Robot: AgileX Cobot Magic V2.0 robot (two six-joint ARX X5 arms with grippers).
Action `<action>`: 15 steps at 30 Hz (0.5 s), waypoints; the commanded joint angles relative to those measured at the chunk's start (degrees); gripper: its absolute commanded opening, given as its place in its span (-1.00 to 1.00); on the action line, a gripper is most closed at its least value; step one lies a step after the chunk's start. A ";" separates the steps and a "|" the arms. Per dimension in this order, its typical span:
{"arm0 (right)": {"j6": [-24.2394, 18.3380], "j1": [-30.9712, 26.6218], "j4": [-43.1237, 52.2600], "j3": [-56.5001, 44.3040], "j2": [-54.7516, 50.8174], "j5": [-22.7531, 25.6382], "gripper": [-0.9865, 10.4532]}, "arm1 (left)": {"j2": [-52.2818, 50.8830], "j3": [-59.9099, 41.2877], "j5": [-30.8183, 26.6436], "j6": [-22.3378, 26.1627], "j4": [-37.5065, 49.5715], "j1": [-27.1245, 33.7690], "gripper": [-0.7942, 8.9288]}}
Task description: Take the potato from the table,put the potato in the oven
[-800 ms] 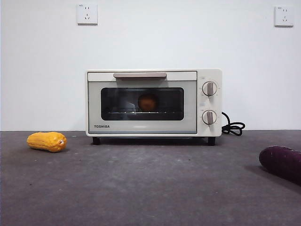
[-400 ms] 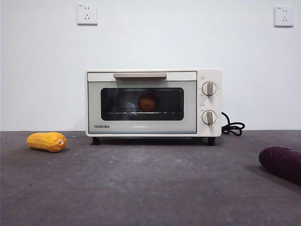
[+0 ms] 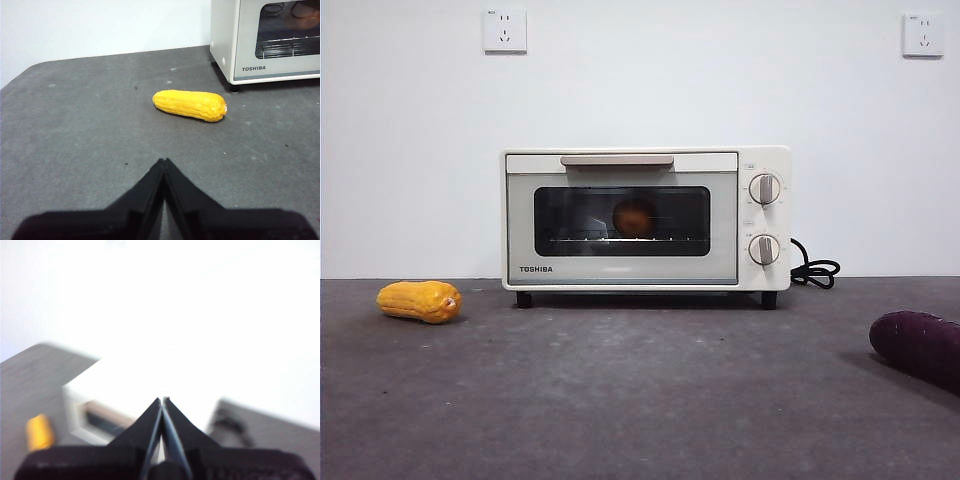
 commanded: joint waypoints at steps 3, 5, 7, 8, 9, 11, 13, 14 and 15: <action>-7.58 -7.72 6.75 -10.73 -5.77 -0.26 -0.82 | 0.02 -0.55 -0.02 -0.39 0.44 -0.09 -0.85; -9.99 -10.12 11.96 -17.18 -9.38 -0.28 -0.82 | 0.02 -0.55 0.00 -0.39 0.44 -0.09 -0.85; -12.96 -11.80 17.90 -23.71 -13.03 -0.31 -0.82 | 0.02 -0.55 -0.02 -0.39 0.44 -0.09 -0.85; -14.62 -12.59 21.20 -27.30 -15.04 -0.31 -0.83 | 0.02 -0.55 -0.02 -0.39 0.44 -0.09 -0.85; -15.98 -13.20 24.06 -30.36 -16.74 -0.33 -0.82 | 0.02 -0.55 0.00 -0.39 0.44 -0.09 -0.85; -18.47 -14.38 30.58 -37.35 -20.52 -0.96 -0.82 | 0.02 -0.55 -0.02 -0.39 0.44 -0.09 -0.85; -18.91 -15.39 36.35 -43.63 -23.96 -2.89 -0.82 | 0.02 -0.55 0.00 -0.39 0.44 -0.09 -0.84; -18.86 -15.98 39.06 -46.84 -25.73 -4.46 -0.82 | 0.02 -0.55 0.00 -0.39 0.44 -0.09 -0.85; -18.71 -16.61 40.89 -49.53 -27.28 -5.97 -0.82 | 0.02 -0.55 -0.02 -0.39 0.44 -0.09 -0.85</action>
